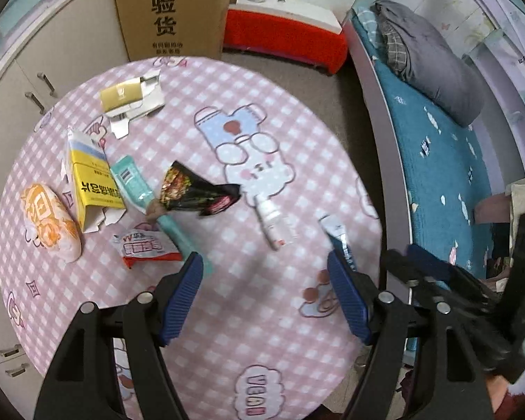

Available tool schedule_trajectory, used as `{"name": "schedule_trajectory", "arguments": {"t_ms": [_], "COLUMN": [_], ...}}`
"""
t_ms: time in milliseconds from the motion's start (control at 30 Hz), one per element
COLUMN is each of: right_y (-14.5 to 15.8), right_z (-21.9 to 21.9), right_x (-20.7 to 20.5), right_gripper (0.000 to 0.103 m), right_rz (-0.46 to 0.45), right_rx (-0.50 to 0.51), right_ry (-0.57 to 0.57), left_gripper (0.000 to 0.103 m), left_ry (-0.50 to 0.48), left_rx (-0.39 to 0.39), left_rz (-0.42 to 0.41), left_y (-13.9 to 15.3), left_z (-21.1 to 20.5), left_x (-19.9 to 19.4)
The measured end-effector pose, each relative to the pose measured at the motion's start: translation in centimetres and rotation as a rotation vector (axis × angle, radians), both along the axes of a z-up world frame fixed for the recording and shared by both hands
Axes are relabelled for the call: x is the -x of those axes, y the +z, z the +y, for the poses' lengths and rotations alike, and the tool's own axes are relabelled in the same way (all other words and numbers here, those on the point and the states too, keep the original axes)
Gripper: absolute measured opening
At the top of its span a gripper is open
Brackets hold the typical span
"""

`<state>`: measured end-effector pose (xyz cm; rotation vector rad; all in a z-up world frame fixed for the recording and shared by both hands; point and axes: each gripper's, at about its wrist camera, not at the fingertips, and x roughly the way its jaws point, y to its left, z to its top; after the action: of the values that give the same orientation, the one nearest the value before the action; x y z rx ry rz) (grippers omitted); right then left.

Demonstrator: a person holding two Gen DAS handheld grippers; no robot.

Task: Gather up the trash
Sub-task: 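Move both open grippers back over the table, then grasp the white bottle with the left gripper while the right grasps the blue toothpaste tube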

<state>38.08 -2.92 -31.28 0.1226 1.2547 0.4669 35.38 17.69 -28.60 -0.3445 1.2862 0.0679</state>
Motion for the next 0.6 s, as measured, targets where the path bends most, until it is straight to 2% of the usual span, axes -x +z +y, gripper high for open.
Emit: {"name": "schedule_trajectory", "arguments": {"t_ms": [133,267,367,400,467,600], "right_y": [-2.2,-3.7,-4.2,-4.1,-4.0,-3.5], "right_z": [2.0,2.9,1.8,1.4,0.4,-1.1], "right_x": [0.1,0.3,0.1,0.0,-0.3,-0.7], "right_gripper": [0.047,0.031,0.013,0.012,0.012,0.012], "right_rz": [0.026,0.032,0.038,0.044,0.051,0.062], "right_rx": [0.056,0.106,0.088,0.078,0.054,0.008], "right_ry": [0.04,0.081,0.065,0.055,0.019,-0.038], "left_gripper": [0.072,0.072,0.072,0.072,0.067,0.046], "left_ry": [-0.036,-0.067,-0.085,-0.093,-0.1,-0.089], "left_rx": [0.015,0.041,0.052,0.052,0.058,0.051], "left_rz": [0.033,0.068,0.077,0.079,0.086,0.124], "left_y": [-1.6,-3.4,-4.3,-4.5,-5.1,-6.6], "left_z": [0.2,-0.3,-0.8,-1.0,-1.4,-2.0], "left_x": [-0.6,-1.8,-2.5,-2.9,-3.6,-4.7]}}
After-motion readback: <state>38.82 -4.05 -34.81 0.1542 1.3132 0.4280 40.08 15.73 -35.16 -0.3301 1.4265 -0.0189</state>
